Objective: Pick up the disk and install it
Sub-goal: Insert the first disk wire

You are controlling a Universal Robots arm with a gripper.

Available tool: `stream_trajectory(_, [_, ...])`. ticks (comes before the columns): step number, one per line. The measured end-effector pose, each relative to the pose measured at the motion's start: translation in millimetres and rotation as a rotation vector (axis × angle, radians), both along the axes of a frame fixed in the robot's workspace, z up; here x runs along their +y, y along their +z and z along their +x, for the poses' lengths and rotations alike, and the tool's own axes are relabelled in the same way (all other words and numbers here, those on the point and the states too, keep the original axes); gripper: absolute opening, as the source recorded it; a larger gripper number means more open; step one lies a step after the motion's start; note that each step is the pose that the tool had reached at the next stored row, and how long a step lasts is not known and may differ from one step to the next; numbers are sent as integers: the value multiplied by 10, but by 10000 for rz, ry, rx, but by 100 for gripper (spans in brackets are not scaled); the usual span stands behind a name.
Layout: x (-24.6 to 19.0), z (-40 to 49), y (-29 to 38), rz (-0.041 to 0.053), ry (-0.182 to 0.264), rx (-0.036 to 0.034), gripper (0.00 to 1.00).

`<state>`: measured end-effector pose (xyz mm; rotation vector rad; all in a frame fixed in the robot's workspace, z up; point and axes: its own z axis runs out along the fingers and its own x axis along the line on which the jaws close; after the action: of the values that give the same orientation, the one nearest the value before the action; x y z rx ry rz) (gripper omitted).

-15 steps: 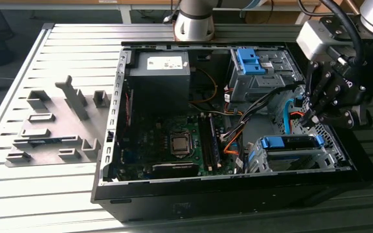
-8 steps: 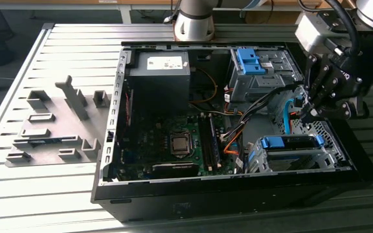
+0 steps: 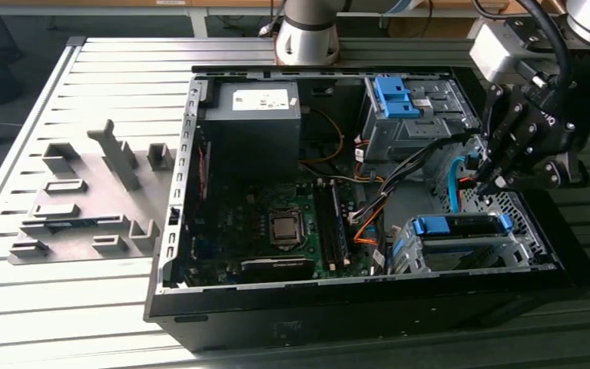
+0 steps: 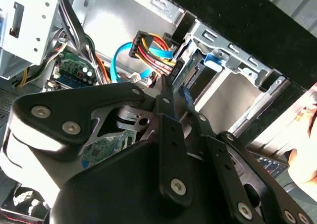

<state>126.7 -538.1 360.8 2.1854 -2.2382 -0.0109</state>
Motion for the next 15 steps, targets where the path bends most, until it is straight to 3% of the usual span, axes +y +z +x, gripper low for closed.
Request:
stream_trajectory(1, [1, 11, -4, -1, 0, 4, 24])
stream_trajectory(6, [4, 63, -39, -1, 0, 23, 24])
stream_trajectory(15, [4, 65, -77, -1, 0, 23, 24])
